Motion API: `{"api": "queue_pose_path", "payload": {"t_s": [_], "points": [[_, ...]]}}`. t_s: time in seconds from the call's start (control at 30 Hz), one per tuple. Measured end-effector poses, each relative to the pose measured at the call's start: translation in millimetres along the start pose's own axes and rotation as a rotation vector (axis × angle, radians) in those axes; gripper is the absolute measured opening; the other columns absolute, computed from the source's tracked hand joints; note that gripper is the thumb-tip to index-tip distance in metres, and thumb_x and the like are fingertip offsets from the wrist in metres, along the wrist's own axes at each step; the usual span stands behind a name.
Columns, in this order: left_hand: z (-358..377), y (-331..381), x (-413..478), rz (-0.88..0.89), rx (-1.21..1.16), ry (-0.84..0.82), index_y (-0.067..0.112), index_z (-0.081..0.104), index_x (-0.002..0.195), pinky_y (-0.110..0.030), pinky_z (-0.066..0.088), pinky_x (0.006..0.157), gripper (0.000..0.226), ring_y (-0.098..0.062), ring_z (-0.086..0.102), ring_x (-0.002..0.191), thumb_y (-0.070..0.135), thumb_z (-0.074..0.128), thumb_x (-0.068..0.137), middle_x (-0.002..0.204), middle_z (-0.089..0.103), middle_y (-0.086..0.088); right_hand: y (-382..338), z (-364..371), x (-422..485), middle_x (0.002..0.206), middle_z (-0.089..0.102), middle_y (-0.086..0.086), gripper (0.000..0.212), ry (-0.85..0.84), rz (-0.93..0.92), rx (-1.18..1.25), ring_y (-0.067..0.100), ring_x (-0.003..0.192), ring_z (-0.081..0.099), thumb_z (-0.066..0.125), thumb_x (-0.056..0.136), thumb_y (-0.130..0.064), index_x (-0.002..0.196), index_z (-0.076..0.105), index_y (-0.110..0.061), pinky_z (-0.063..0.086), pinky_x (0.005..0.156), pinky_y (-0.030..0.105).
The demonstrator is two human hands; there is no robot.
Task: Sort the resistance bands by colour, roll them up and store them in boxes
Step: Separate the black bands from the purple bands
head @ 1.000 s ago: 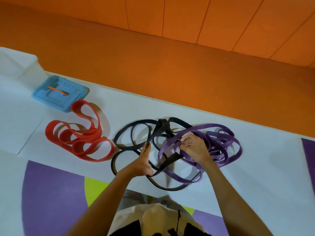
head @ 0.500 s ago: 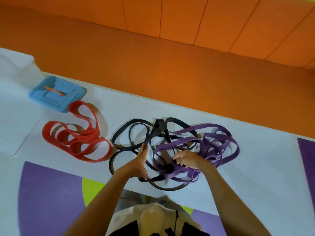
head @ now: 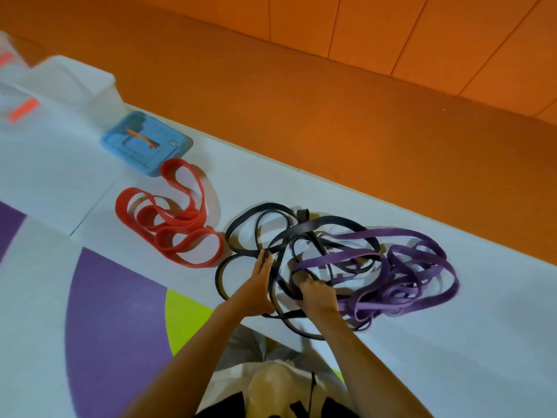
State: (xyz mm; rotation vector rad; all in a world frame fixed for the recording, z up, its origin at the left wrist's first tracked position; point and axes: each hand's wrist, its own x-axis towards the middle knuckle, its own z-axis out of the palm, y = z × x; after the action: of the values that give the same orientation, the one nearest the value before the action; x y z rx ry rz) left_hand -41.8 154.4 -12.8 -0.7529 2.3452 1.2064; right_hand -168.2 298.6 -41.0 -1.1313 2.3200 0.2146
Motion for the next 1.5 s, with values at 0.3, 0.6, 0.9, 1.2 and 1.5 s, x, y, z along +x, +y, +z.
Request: {"api": "queue_pose_path", "payload": {"t_s": [0.3, 0.6, 0.9, 1.2, 1.5], "points": [[3.7, 11.5, 11.7, 0.079, 0.038, -0.061, 0.012, -0.023, 0.163, -0.041, 0.031, 0.127, 0.139, -0.036, 0.001, 0.163, 0.017, 0.090, 0.082, 0.170, -0.033, -0.009, 49.8, -54.2, -1.9, 0.086, 0.066, 0.005, 0.030, 0.217, 0.041, 0.587, 0.028, 0.084, 0.064, 0.075, 0.094, -0.035, 0.087, 0.061, -0.010, 0.049, 0.075, 0.041], [5.7, 31.0, 28.7, 0.102, 0.065, -0.118, 0.021, -0.031, 0.161, -0.033, 0.021, 0.124, 0.136, -0.028, -0.022, 0.159, -0.001, 0.076, 0.081, 0.166, -0.042, -0.001, 82.7, -108.1, -25.3, 0.081, 0.073, 0.000, 0.012, 0.482, 0.123, 1.122, 0.020, 0.076, 0.069, 0.074, 0.094, -0.022, 0.087, 0.070, -0.013, 0.054, 0.074, 0.040], [-0.2, 51.9, 31.7, 0.156, 0.003, -0.156, 0.023, -0.029, 0.162, -0.032, 0.042, 0.117, 0.134, -0.029, -0.011, 0.162, -0.009, 0.073, 0.081, 0.165, -0.043, 0.004, 106.0, -126.0, -37.8, 0.086, 0.059, 0.021, 0.045, 0.413, 0.087, 1.870, 0.034, 0.080, 0.057, 0.082, 0.080, -0.031, 0.093, 0.062, 0.006, 0.049, 0.075, 0.042], [4.1, 69.8, 42.2, 0.093, 0.050, -0.225, 0.033, -0.010, 0.167, -0.028, 0.047, 0.104, 0.130, -0.027, 0.031, 0.156, 0.017, 0.086, 0.081, 0.175, -0.018, 0.007, 117.1, -111.6, -40.1, 0.076, 0.061, 0.006, 0.018, 0.229, 0.128, 1.719, 0.022, 0.071, 0.064, 0.072, 0.098, -0.012, 0.086, 0.060, -0.014, 0.051, 0.066, 0.029], [32.7, 93.0, 55.1, 0.188, -0.046, 0.076, 0.027, 0.058, 0.137, -0.048, 0.047, 0.112, 0.053, -0.025, 0.056, 0.136, 0.050, 0.075, 0.093, 0.142, 0.061, -0.001, 95.7, -73.5, -38.4, 0.119, 0.077, 0.006, 0.025, -0.006, 0.042, 1.770, 0.028, 0.096, 0.077, 0.062, 0.103, -0.022, 0.127, 0.070, -0.026, 0.058, 0.079, 0.031]]}}
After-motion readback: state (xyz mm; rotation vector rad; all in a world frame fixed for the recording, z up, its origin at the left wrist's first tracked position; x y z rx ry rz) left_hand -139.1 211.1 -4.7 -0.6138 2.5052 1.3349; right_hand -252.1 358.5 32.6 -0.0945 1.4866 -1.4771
